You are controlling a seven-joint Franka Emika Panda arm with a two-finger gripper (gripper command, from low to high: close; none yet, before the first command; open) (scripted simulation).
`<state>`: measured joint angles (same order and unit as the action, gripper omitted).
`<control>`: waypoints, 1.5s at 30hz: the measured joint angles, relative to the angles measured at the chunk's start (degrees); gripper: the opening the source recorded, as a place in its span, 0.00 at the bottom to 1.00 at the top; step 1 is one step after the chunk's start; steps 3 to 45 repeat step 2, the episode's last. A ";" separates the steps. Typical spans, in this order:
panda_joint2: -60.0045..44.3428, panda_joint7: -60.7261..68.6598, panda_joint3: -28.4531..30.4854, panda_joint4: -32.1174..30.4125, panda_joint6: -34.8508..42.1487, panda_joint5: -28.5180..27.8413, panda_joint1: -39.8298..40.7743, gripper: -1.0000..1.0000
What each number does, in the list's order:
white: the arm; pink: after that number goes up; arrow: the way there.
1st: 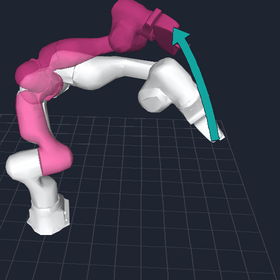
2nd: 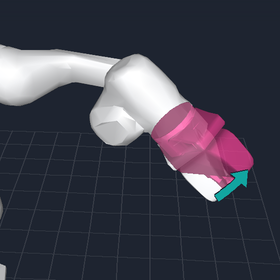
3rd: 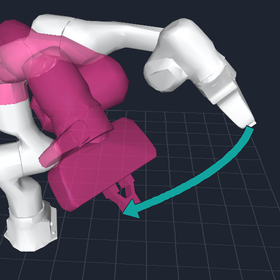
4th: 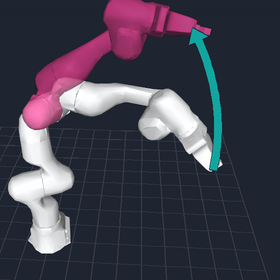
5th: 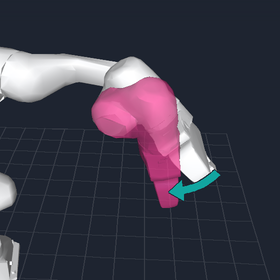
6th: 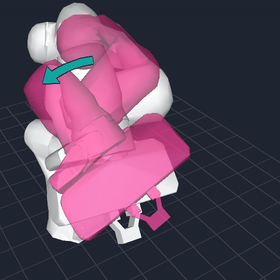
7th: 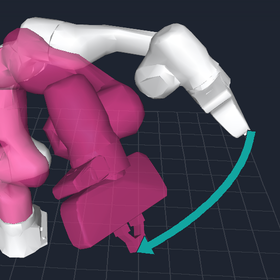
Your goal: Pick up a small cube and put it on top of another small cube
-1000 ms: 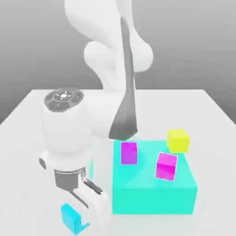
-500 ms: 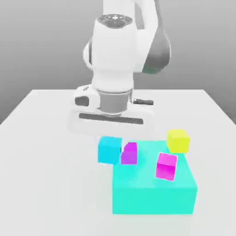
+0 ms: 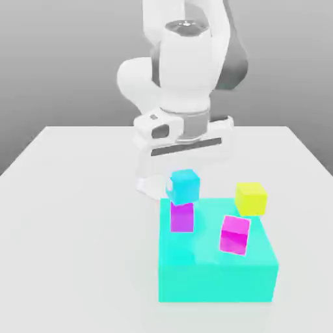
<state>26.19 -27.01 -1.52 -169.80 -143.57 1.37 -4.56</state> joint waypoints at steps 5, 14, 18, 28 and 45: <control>0.00 0.00 0.00 0.00 0.00 0.00 0.00 1.00; 0.00 0.00 0.00 0.00 0.00 0.00 0.00 1.00; 0.00 0.00 0.00 0.00 0.00 0.00 0.00 1.00; 0.00 0.00 0.00 0.00 0.00 0.00 0.00 1.00; 0.00 0.00 0.00 0.00 0.00 0.00 0.00 1.00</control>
